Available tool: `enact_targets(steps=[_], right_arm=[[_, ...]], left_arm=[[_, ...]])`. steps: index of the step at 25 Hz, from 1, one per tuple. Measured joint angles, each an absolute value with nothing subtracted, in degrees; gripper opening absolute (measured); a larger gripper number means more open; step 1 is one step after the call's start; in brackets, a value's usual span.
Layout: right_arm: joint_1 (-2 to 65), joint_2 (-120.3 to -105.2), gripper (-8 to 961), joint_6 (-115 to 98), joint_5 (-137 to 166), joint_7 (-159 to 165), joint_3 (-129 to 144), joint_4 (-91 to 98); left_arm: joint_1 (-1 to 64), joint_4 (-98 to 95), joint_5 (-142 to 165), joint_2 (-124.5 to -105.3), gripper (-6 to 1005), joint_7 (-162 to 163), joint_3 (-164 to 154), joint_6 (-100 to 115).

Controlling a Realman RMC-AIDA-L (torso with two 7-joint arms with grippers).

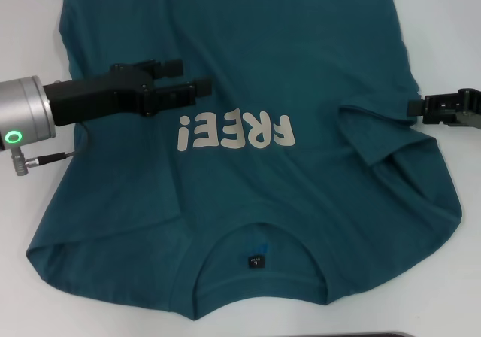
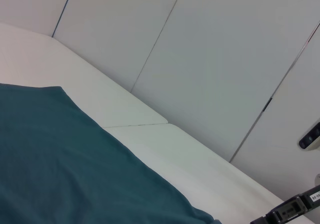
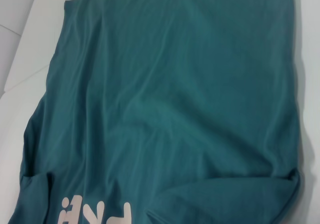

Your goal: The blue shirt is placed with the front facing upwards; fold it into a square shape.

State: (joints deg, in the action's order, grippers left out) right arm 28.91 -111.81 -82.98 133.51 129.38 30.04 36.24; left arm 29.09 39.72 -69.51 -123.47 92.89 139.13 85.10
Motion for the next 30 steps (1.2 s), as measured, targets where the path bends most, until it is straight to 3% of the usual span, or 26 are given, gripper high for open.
enact_targets(steps=[19,21,27,30], right_arm=[[30.45,-112.07,558,-79.91,133.41,130.85,29.77,32.79],[30.75,-112.07,379,-79.88,133.41,130.86,29.85,32.31],[31.21,-112.06,140,-80.00,133.47,130.87,30.16,31.83],[31.21,-112.05,108,-80.02,133.49,130.86,29.97,31.82]], left_arm=[[28.98,40.01,-69.52,-123.39,840,93.02,139.13,85.08],[28.89,40.06,-69.52,-123.39,841,93.03,139.13,85.08],[28.74,40.14,-69.52,-123.31,840,92.92,139.13,85.08],[28.74,40.17,-69.52,-123.25,840,92.90,139.13,85.07]])
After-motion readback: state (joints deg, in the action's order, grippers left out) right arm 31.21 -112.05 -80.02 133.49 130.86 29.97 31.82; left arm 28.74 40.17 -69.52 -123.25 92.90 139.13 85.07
